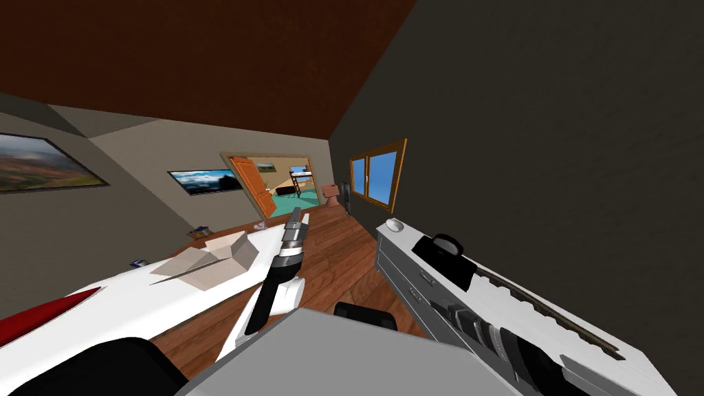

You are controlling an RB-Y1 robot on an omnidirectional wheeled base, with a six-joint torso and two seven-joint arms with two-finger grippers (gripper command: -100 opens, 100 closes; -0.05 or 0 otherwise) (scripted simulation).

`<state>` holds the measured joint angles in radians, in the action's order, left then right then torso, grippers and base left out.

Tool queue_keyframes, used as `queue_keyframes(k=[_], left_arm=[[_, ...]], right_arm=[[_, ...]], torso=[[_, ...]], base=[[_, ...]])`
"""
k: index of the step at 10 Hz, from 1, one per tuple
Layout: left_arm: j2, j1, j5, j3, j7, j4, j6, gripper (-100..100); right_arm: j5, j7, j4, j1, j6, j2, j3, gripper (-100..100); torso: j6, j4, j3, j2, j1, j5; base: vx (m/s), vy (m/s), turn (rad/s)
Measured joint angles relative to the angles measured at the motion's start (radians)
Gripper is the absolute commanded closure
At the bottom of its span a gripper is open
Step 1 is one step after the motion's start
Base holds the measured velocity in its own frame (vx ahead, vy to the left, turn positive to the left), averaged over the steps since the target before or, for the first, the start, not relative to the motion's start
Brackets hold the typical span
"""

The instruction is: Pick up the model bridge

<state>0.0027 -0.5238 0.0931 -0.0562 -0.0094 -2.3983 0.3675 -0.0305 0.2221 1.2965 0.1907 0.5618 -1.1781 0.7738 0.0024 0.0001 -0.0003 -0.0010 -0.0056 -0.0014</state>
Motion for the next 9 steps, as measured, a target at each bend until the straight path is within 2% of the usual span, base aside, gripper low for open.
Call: queue_keyframes(k=[1,2,3,5,6,7,8,9], left_arm=[[0.0,0.0,0.0,0.0,0.0,0.0,0.0,0],[0.0,0.0,0.0,0.0,0.0,0.0,0.0,0],[0.0,0.0,0.0,0.0,0.0,0.0,0.0,0],[0.0,0.0,0.0,0.0,0.0,0.0,0.0,0],[0.0,0.0,0.0,0.0,0.0,0.0,0.0,0],[0.0,0.0,0.0,0.0,0.0,0.0,0.0,0],[0.0,0.0,0.0,0.0,0.0,0.0,0.0,0],[0.0,0.0,0.0,0.0,0.0,0.0,0.0,0]], right_arm=[[-0.004,-0.003,-0.016,0.002,0.003,-0.041,0.02,-100],[-0.008,0.003,-0.034,0.006,0.001,-0.052,0.029,-100],[-0.012,0.002,-0.053,-0.004,0.001,-0.05,0.038,-100],[-0.032,0.0,-0.12,-0.026,0.009,-0.072,0.082,-100],[-0.043,-0.002,-0.159,-0.035,0.012,-0.094,0.109,-100],[-0.042,0.004,-0.162,-0.022,0.009,-0.117,0.114,-100],[-0.052,0.0,-0.181,-0.031,0.008,-0.151,0.139,-100],[-0.06,-0.001,-0.21,-0.039,0.01,-0.156,0.154,-100]], torso=[[-0.002,0.0,0.0,0.0,0.0,0.001],[0.0,0.0,0.0,0.0,-0.001,0.0],[0.0,0.0,0.0,0.0,0.0,0.0],[0.0,0.0,0.0,-0.001,-0.001,0.0],[-0.001,0.0,0.0,0.0,-0.002,0.0],[0.0,0.0,0.0,0.0,-0.002,0.0],[-0.001,0.0,-0.001,-0.002,-0.003,0.0],[0.0,0.0,-0.001,-0.002,-0.003,-0.001]], base=[[0.017,-0.058,0.154],[0.01,-0.028,-0.051],[0.014,-0.038,0.272],[0.011,-0.061,0.187],[0.009,-0.07,0.167],[0.03,-0.081,0.286],[0.024,-0.077,0.145],[0.012,-0.089,0.246]])
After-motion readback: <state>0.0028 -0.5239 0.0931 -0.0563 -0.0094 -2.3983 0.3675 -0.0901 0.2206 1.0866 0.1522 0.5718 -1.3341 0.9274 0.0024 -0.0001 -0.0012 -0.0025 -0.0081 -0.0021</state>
